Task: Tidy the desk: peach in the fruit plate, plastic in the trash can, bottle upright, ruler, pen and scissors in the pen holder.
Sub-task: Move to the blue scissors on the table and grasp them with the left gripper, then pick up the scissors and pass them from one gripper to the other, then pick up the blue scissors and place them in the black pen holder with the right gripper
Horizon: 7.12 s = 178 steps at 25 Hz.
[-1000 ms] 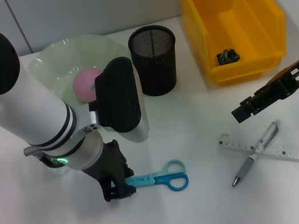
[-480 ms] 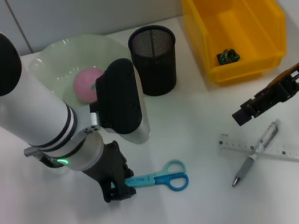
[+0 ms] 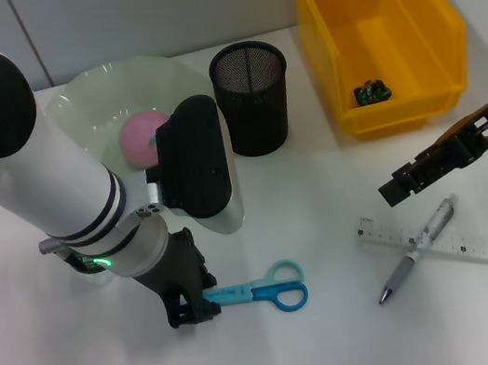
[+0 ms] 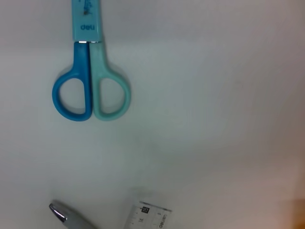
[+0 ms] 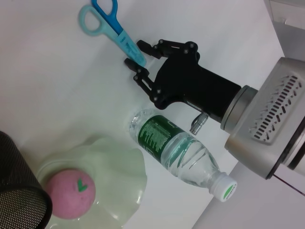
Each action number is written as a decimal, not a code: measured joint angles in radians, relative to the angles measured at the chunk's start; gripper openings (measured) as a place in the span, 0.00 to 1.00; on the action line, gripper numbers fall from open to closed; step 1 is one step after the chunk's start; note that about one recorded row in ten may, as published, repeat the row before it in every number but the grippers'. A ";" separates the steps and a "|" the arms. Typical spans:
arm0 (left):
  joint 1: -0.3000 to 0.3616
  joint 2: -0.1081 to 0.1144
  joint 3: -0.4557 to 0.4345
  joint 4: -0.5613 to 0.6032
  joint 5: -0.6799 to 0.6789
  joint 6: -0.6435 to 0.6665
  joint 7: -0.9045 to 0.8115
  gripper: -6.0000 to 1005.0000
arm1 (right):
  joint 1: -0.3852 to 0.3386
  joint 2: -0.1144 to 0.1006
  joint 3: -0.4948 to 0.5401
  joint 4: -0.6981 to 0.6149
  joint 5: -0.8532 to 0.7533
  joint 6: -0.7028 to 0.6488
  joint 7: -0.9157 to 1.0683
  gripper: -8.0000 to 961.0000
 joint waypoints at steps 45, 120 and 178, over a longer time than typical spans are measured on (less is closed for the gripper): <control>0.235 0.009 -0.272 0.224 -0.128 -0.043 0.031 0.20 | 0.022 -0.018 0.171 0.002 0.015 -0.072 0.098 0.77; 0.383 0.006 -0.316 0.089 -0.507 0.054 0.350 0.21 | 0.107 0.088 0.063 0.238 0.027 0.184 0.313 0.40; 0.385 0.008 -0.327 0.075 -0.518 0.039 0.362 0.81 | 0.103 0.087 0.064 0.215 0.034 0.197 0.307 0.09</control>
